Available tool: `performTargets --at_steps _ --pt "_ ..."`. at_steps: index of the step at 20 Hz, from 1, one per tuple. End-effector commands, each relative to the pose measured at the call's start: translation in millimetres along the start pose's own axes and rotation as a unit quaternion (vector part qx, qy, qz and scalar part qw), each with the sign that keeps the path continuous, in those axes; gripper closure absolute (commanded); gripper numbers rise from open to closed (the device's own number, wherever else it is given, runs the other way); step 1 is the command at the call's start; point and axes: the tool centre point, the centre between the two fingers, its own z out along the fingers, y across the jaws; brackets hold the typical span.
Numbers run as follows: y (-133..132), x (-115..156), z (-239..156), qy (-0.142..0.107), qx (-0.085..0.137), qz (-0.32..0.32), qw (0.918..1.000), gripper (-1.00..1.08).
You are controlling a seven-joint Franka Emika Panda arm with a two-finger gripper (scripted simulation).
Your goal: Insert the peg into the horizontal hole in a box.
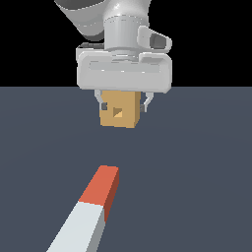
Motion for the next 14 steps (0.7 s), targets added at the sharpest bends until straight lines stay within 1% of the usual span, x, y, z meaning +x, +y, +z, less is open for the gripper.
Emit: performTargets --at_steps 1,4,7,10,14 --pt "0.0 0.0 0.0 0.000 0.000 0.000 1.0000 -0.92" --pt "-0.9 -4.7 1.7 0.000 -0.001 0.002 1.0000 -0.92" --pt "-3.6 -19.2 7.0 0.000 -0.002 0.008 1.0000 -0.92" --pt "-8.5 -43.7 16.0 0.000 -0.005 0.019 0.9998 -0.92" --pt "-19.1 -91.2 33.8 0.001 -0.009 0.040 0.9992 -0.92"
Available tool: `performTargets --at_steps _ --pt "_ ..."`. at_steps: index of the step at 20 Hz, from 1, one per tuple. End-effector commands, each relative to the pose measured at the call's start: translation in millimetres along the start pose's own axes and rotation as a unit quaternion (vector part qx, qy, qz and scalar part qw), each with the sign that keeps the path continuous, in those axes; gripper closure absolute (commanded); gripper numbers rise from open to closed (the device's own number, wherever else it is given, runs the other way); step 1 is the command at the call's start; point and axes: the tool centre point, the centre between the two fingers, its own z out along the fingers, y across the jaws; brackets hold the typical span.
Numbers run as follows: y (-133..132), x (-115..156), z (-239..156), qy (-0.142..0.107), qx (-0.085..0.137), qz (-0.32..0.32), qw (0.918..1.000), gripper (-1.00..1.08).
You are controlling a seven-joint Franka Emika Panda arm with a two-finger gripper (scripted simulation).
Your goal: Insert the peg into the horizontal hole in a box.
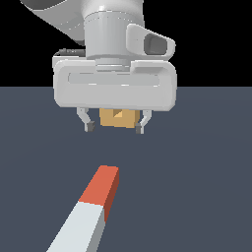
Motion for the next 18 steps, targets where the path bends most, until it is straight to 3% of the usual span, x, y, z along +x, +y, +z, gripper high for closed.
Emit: performTargets --at_steps 1,9,13,18 --pt "-6.5 -34.1 12.4 0.000 -0.003 0.015 0.9999 -0.92" --pt "-24.3 -119.5 45.1 0.001 -0.012 0.053 0.9985 -0.92" --pt "-27.9 -137.3 52.3 0.002 -0.014 0.060 0.9981 -0.92" --pt "-28.8 -139.9 53.6 0.002 -0.013 0.062 0.9980 -0.92"
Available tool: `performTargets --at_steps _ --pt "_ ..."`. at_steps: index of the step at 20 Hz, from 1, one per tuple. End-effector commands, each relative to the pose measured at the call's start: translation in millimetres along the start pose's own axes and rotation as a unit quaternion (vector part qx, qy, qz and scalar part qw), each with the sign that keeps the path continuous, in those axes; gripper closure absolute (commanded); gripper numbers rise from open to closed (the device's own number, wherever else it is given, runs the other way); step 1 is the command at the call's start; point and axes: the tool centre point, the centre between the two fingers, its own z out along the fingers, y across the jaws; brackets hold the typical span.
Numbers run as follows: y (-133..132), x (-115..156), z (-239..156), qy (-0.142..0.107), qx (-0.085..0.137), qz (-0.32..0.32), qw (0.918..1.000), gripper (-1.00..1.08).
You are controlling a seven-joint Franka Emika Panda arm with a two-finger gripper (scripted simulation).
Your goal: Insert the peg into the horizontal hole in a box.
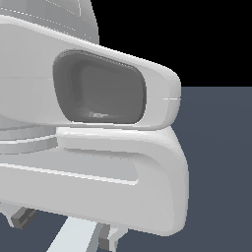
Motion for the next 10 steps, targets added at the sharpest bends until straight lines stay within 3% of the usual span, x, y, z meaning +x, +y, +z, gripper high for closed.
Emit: performTargets --at_steps 1,10 --pt "0.2 0.7 1.1 0.000 0.000 -0.001 1.0000 -0.92" --pt "-0.1 0.2 36.7 0.001 -0.001 -0.001 1.0000 -0.92"
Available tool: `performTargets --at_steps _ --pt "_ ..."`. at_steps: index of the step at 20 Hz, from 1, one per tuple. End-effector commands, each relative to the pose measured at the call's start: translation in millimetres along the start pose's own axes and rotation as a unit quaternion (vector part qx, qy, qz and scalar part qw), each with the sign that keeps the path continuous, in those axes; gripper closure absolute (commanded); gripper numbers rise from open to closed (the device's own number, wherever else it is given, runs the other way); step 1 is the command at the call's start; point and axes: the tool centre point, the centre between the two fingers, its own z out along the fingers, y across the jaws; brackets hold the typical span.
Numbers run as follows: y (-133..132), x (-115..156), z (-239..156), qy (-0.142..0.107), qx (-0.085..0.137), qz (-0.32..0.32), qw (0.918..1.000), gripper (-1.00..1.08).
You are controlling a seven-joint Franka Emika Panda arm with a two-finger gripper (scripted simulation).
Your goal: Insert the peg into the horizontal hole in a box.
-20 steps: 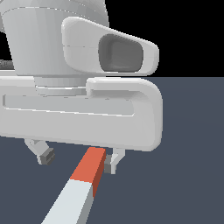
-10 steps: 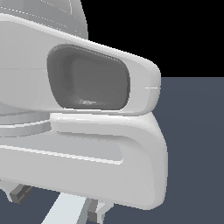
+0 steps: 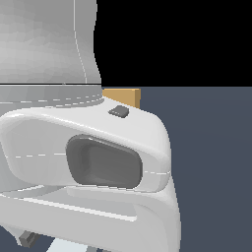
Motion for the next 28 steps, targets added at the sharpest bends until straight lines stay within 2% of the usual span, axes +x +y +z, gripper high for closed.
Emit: performTargets --at_steps 1,7,8,21,28 --pt "-0.2 -0.2 11.7 0.000 0.000 0.000 1.0000 -0.92" --pt "1.0 -0.4 21.8 0.000 0.000 0.000 1.0000 -0.92" --pt "1.0 -0.4 21.8 0.000 0.000 0.000 1.0000 1.08" --pt "0.2 2.6 21.0 0.001 0.000 0.000 1.0000 1.08" --pt "-9.1 33.0 16.5 0.001 0.000 0.003 1.0000 1.08"
